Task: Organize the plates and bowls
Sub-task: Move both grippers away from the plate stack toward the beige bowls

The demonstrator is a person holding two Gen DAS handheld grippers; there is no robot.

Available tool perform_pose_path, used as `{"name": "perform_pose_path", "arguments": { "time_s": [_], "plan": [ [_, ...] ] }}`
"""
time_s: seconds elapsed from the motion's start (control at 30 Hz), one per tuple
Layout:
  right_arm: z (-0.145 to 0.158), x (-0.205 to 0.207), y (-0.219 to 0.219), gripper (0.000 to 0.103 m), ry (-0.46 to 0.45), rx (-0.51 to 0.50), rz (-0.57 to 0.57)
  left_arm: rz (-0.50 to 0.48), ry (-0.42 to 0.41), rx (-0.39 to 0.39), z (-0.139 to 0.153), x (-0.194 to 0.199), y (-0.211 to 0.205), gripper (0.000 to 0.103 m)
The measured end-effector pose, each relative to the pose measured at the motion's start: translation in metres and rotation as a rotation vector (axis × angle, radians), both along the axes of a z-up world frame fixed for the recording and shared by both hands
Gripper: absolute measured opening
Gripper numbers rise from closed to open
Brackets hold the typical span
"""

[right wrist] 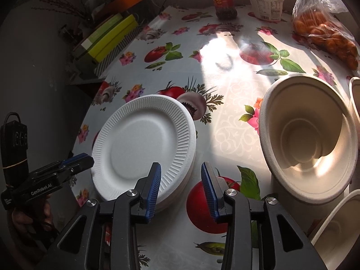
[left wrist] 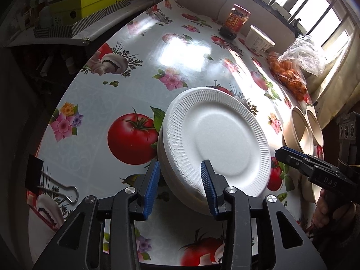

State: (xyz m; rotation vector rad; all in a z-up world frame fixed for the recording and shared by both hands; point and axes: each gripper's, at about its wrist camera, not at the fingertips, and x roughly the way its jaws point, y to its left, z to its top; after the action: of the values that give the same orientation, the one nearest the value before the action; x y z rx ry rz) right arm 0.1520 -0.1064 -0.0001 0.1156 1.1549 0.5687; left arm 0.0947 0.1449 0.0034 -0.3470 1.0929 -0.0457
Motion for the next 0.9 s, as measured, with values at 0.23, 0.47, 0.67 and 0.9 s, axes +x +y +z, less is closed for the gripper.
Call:
{"name": "perform_pose_path", "arguments": {
  "time_s": [0.23,0.47,0.67,0.9],
  "plan": [
    [0.015,-0.009,-0.015,0.042,-0.036,0.025,-0.034,-0.007,-0.062,0.010,0.021,-0.003,-0.011,0.039],
    [0.030,-0.022,-0.032,0.044,-0.090,0.022,-0.079,-0.054,-0.117,0.022,0.035,-0.001,-0.035,0.039],
    [0.039,-0.035,-0.054,0.045,-0.144,0.006,-0.139,-0.124,-0.140,0.027,0.039,0.001,-0.066,0.039],
    [0.046,-0.050,-0.088,0.046,-0.212,-0.026,-0.235,-0.217,-0.175,0.008,0.041,0.002,-0.102,0.039]
  ]
}}
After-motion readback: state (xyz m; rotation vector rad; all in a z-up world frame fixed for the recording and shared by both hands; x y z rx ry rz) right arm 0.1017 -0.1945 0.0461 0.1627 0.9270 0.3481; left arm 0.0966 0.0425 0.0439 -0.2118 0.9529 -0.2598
